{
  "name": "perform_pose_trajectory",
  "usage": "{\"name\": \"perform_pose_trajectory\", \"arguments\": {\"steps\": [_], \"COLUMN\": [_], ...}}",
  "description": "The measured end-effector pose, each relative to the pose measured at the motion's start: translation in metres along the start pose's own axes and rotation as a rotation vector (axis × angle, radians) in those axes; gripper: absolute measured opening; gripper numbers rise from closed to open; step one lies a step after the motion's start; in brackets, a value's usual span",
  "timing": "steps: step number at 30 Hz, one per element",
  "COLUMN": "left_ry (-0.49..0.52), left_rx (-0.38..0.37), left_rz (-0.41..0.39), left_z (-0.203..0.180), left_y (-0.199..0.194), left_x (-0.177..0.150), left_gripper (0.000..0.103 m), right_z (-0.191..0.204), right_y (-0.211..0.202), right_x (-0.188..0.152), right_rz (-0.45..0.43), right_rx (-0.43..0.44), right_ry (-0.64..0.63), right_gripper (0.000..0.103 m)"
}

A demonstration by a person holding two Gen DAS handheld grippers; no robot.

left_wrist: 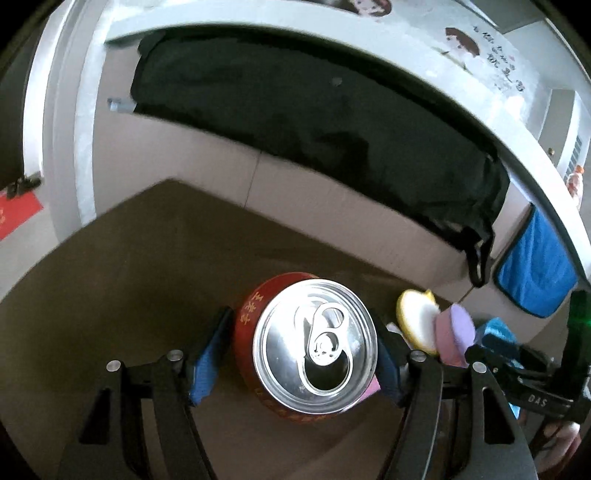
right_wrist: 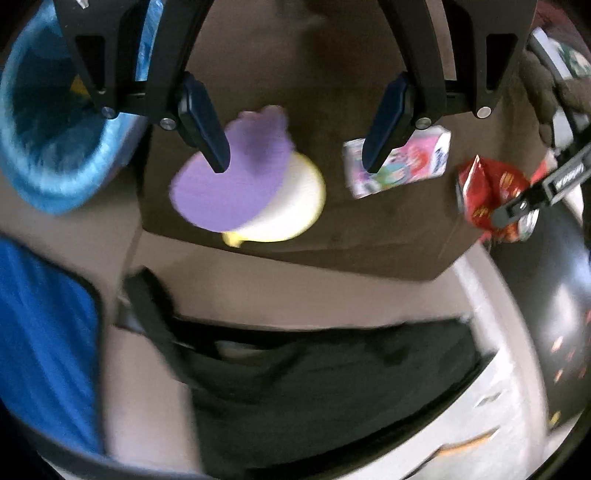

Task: Collect trash
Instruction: 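Grasp the crushed red can with the left tool, then grasp the pink Kleenex tissue pack with the right tool while the left tool holds the can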

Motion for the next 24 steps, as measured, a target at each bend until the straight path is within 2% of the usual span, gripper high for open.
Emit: {"name": "perform_pose_trajectory", "arguments": {"steps": [5,9,11,14,16,19,24], "left_ry": [-0.008,-0.037,-0.047,-0.062,-0.074,-0.077,-0.126], "left_rx": [0.010,0.015,0.019,0.025,0.025,0.039,0.032], "left_rz": [0.000,0.024,0.044,0.070,0.084,0.092,0.107], "left_z": [0.030,0.057,0.068,0.078,0.082,0.084,0.087], "left_y": [-0.018,-0.036,-0.044,-0.055,-0.061,-0.065,-0.066], "left_x": [-0.012,-0.020,-0.028,-0.042,-0.052,-0.063,-0.072], "left_gripper": [0.069,0.069,0.069,0.069,0.069,0.069,0.069], "right_z": [0.053,0.073,0.084,0.106,0.119,0.138,0.150], "right_y": [0.017,0.036,0.043,0.053,0.060,0.078,0.111], "right_x": [0.003,0.008,0.012,0.011,0.010,0.018,0.016], "right_rz": [0.056,0.109,0.134,0.174,0.173,0.182,0.282], "right_rx": [0.075,0.107,0.157,0.216,0.229,0.248,0.265], "right_ry": [-0.145,-0.183,-0.182,-0.197,-0.221,-0.226,-0.233], "right_gripper": [0.071,0.069,0.066,0.054,0.041,0.037,0.031]}}
Point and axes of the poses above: each gripper's, at about its wrist camera, not at the fingertips, and y roughly the way its jaws point, z to its left, x to its top, the point moved 5 cm from there along y, roughly the way its jaws point
